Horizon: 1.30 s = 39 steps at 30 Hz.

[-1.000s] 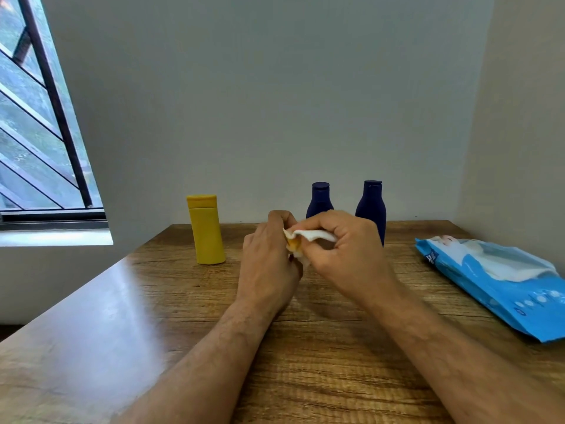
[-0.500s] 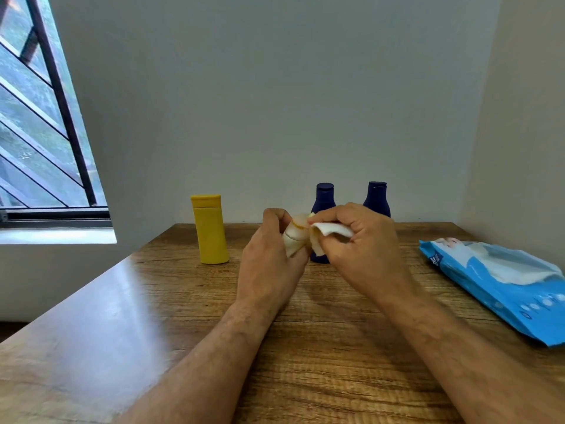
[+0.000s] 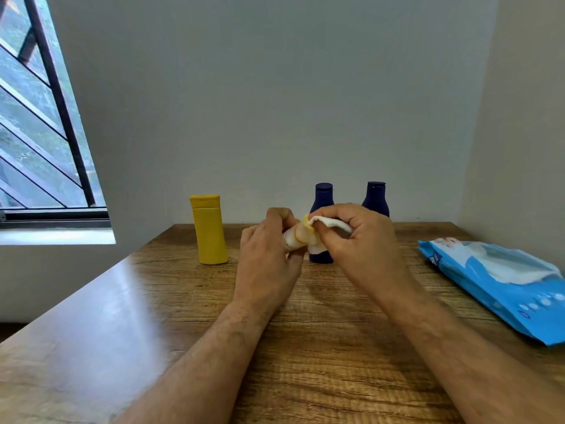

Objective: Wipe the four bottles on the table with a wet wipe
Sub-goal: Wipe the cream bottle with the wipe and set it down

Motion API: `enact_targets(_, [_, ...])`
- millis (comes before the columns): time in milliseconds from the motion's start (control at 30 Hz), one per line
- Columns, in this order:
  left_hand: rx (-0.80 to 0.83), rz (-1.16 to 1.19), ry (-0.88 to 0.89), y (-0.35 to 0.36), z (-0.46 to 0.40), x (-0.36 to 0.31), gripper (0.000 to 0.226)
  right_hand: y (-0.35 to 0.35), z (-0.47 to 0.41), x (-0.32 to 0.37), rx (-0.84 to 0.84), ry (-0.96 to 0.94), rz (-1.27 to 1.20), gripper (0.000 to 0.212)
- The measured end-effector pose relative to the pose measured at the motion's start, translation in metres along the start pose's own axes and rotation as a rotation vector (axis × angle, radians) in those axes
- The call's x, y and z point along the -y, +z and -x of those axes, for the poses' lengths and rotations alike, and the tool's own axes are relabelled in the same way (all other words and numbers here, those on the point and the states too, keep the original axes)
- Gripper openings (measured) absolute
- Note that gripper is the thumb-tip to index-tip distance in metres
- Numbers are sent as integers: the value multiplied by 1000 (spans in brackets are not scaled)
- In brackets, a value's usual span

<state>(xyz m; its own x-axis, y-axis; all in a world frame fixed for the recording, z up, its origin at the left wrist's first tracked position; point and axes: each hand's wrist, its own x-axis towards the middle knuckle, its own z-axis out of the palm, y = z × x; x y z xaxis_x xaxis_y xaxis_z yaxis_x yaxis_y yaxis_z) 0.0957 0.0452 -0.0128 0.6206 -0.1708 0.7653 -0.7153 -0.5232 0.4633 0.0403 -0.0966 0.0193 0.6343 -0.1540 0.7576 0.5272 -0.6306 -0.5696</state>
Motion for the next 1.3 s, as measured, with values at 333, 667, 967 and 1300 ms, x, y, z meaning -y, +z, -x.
enact_targets(333, [-19, -49, 25, 3, -1, -1, 57, -9, -2, 8, -49, -16, -125, 12])
enact_targets(667, [-1, -38, 39, 3, -1, 1, 59, -11, -7, -1, -141, 116, -31, 11])
enact_targets(967, [-68, -173, 118, -2, -3, 1, 54, -5, -5, -6, 79, 147, 38, 12])
enact_targets(1300, [-160, -382, 192, -3, -5, 1, 54, -5, 1, 5, 196, -85, 82, 17])
